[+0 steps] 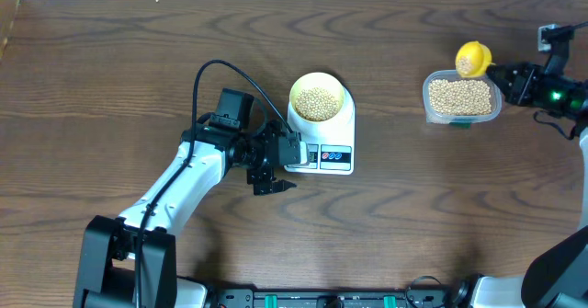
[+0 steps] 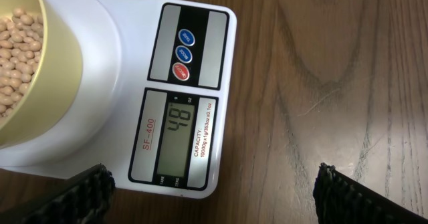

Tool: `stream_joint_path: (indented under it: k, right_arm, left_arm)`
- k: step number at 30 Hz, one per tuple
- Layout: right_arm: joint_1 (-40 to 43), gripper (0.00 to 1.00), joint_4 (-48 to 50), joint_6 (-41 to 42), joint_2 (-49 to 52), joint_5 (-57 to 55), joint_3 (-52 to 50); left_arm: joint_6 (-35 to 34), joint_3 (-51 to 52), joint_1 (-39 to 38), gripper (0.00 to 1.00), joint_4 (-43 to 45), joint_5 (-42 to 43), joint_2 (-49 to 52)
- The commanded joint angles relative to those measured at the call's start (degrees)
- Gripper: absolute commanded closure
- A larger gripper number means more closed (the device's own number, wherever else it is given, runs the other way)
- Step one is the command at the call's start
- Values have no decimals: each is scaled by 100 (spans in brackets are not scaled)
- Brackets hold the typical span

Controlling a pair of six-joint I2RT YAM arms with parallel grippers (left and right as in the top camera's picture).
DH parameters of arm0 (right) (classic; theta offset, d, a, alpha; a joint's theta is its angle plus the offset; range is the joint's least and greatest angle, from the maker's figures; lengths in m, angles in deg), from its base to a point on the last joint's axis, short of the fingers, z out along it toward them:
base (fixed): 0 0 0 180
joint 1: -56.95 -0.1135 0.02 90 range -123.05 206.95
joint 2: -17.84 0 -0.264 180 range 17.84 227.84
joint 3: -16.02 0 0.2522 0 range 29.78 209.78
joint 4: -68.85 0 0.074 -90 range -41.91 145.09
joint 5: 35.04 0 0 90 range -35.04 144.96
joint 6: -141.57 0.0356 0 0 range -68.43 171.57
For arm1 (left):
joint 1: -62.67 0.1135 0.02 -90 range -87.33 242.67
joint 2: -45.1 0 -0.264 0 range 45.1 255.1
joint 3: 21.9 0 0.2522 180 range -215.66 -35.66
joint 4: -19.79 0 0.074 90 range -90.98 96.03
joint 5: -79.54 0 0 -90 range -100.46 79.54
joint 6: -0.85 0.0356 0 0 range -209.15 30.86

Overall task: Scoop item into bowl and weigh 50g on scale
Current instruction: 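Carry the loaded scoop left with the right gripper over the bowl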

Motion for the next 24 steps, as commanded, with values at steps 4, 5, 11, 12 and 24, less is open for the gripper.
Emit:
stream_joint_path:
  k: [4,5,11,12,24]
  right_arm:
    - [-715,99,308,452,247,466,31]
    - [-824,99,372,479,278,466,31]
    - [-1589,99,846,697,516,466,31]
    - [-1700,99,914,721,551,466,31]
    - [-2940,99,1751,-815,732,459,31]
  left_arm:
    - [-68,70,-13,2,2,72,15]
    - [-70,70,-13,2,2,72,15]
    - [-70,70,-13,2,2,72,15]
    - [-68,70,-13,2,2,72,15]
    - [-68,70,-13,2,2,72,15]
